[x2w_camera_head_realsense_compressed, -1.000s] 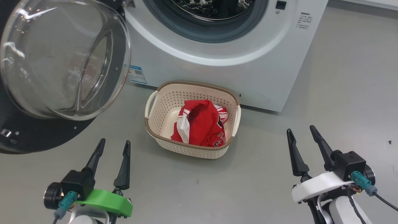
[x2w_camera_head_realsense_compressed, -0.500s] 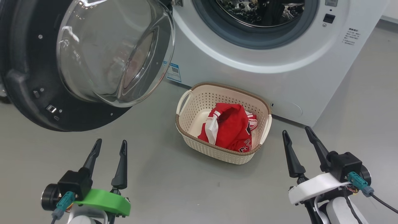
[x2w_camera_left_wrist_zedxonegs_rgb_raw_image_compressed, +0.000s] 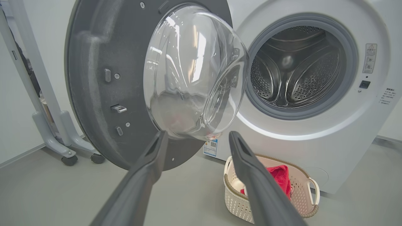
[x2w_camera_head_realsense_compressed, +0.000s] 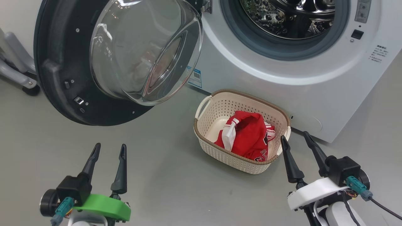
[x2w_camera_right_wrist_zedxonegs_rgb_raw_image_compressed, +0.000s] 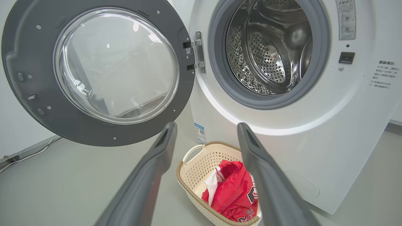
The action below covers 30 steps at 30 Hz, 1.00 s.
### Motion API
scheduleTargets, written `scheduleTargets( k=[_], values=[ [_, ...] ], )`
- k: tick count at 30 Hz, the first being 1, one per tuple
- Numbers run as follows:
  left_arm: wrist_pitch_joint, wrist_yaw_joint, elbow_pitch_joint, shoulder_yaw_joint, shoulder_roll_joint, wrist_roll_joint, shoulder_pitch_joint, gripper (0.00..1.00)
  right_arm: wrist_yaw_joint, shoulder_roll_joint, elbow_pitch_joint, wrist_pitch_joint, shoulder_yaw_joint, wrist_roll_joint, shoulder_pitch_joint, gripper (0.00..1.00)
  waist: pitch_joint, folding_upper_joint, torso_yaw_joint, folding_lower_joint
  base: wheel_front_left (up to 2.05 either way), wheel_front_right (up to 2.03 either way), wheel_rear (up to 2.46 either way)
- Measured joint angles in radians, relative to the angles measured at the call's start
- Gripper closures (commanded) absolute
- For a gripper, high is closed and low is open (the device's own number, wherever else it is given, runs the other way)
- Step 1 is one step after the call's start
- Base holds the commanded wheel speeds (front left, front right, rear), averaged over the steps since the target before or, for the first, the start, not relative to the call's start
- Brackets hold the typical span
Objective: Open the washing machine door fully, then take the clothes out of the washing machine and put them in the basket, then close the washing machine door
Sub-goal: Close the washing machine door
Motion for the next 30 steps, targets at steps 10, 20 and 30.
scheduleTargets(
  k=[10,20,30],
  values=[
    [0.000,0.005,-0.010,0.020,0.000,0.000,0.016,0.00,0.000,0.004,0.008,0.000,0.022,0.000,0.000,0.00,-0.014,0.0000,0.016,0.0000,0.00,0.00,0.00],
    [0.000,0.005,-0.023,0.029,0.000,0.000,0.019,0.00,0.000,0.004,0.016,0.000,0.023,0.007,0.000,0.00,-0.018,0.0000,0.011,0.0000,0.00,0.00,0.00],
    [0.000,0.005,-0.025,0.033,0.000,0.000,0.030,0.00,0.000,0.007,0.020,0.000,0.024,0.008,0.000,0.00,-0.024,0.0000,0.002,0.0000,0.00,0.00,0.00]
  ],
)
